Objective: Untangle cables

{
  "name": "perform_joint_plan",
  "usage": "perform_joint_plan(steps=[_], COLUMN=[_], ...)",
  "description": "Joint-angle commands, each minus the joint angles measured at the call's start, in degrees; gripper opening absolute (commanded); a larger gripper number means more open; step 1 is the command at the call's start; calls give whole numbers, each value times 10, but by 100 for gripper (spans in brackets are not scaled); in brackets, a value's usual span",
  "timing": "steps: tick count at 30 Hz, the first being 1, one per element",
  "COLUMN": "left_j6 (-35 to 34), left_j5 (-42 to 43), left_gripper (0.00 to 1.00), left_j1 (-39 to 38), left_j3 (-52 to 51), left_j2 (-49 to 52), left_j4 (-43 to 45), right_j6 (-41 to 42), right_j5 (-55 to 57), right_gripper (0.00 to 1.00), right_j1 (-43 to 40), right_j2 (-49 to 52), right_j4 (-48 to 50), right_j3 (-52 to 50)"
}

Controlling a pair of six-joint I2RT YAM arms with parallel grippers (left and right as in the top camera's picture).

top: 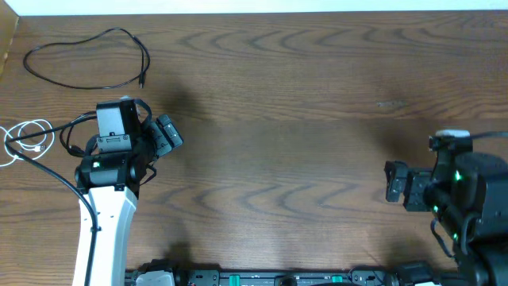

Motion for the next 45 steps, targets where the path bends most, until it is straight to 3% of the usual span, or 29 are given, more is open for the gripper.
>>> perform_joint_plan(steps=[1, 7, 14, 25, 38, 45], left_j6=[7, 7, 7, 7, 7, 7], left_j5=[-7, -7, -7, -7, -7, -7], left_gripper=[98, 98, 98, 98, 98, 98], left_j1=[-1, -1, -1, -1, -1, -1], left_j3=[9, 9, 9, 9, 9, 9], left_j2=[2, 2, 2, 2, 2, 2], left_j4=[-1, -1, -1, -1, -1, -1], right_j6=[-39, -166, -165, -134, -67, -58], right_j5=[-17, -109, -113, -108, -89, -78], right_gripper=[99, 99, 99, 99, 99, 99], right_j1=[-33, -81, -90, -90, -111, -125], right_j2=[-55, -170, -302, -375, -411, -411], right_j4=[49, 175, 318, 515, 641, 617], right_j3=[-73, -204, -341, -485, -603, -602])
